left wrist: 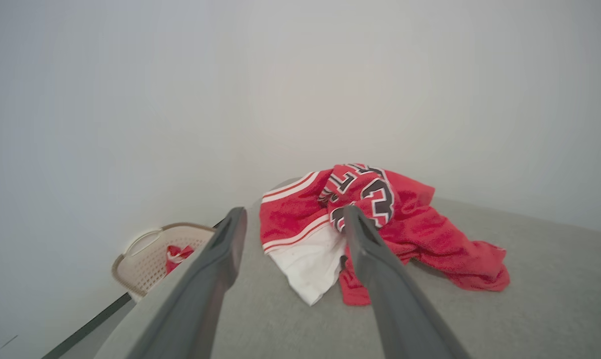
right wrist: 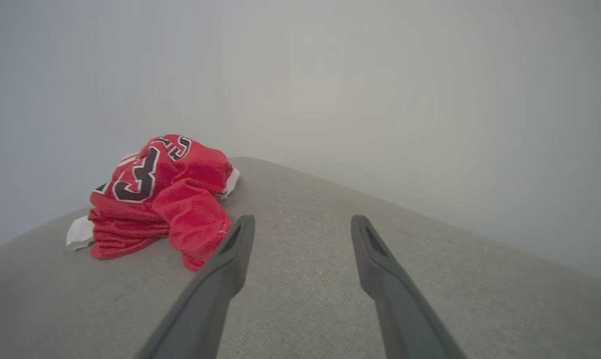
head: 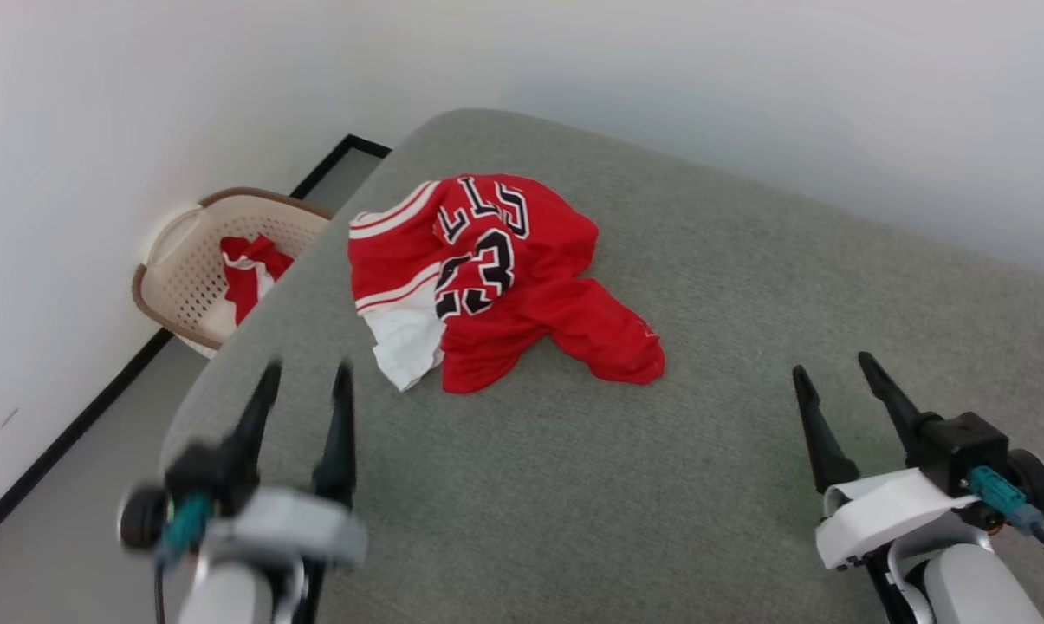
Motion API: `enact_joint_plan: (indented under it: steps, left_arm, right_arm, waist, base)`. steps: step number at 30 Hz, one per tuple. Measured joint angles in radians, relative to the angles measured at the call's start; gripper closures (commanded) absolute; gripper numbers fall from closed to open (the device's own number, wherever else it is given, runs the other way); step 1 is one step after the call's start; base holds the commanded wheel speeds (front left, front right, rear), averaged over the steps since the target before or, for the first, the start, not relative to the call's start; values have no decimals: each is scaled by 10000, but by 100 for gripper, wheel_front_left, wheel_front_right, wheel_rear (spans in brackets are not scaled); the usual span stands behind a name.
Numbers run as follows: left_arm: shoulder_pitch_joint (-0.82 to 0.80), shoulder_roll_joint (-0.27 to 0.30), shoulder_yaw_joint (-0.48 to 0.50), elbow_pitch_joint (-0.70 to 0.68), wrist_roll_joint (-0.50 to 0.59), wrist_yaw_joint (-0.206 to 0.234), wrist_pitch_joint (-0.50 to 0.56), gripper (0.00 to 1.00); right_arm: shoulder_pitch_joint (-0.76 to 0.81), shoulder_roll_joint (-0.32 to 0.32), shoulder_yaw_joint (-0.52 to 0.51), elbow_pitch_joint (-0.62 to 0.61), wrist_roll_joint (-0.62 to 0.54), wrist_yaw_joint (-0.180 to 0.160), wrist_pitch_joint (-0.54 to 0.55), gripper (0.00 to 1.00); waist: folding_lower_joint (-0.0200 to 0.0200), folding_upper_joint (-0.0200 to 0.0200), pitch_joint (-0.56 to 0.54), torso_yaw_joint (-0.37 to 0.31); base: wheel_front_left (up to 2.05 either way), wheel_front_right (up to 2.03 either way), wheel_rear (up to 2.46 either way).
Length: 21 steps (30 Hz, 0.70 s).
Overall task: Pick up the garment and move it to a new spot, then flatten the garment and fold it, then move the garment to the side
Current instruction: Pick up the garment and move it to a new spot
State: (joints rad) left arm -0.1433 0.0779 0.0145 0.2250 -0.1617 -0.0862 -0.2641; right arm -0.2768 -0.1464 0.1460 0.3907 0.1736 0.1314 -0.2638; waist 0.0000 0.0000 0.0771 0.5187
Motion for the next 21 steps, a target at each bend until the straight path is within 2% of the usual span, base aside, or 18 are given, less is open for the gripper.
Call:
enact_joint_plan:
  steps: [4, 9, 13, 16, 21]
  left_arm:
    - [-1986, 337, -339, 1256, -38, -291, 0, 0]
    - [-4622, 924, -744, 3333, -391, -416, -2, 0]
    - [-6453, 1532, -1442, 5185, -1413, -428, 161, 0]
    - [-7621, 2013, -1964, 6303, -2493, -428, 943, 0]
    - [-8653, 2583, -2872, 7202, -4454, -430, 3200, 0]
  right_arm:
    - [80, -35, -297, -401, -234, 0, -2, 0]
    - [-201, -130, -527, -708, -395, 0, -2, 0]
    - [-562, -69, -504, -894, -495, 0, -2, 0]
    - [-715, 4, -518, -999, -500, 0, -2, 0]
    - [-842, 96, -560, -1139, -523, 0, 0, 0]
  waist:
    - [0, 1, 155, -236]
    - [0, 0, 594, -681]
    - [0, 0, 1109, -1181]
    - [0, 0, 1541, -1667]
    - [0, 0, 2235, -2412]
  base:
    - [0, 0, 0]
    - [0, 0, 0]
    - [0, 0, 0]
    - [0, 0, 0]
    - [0, 0, 0]
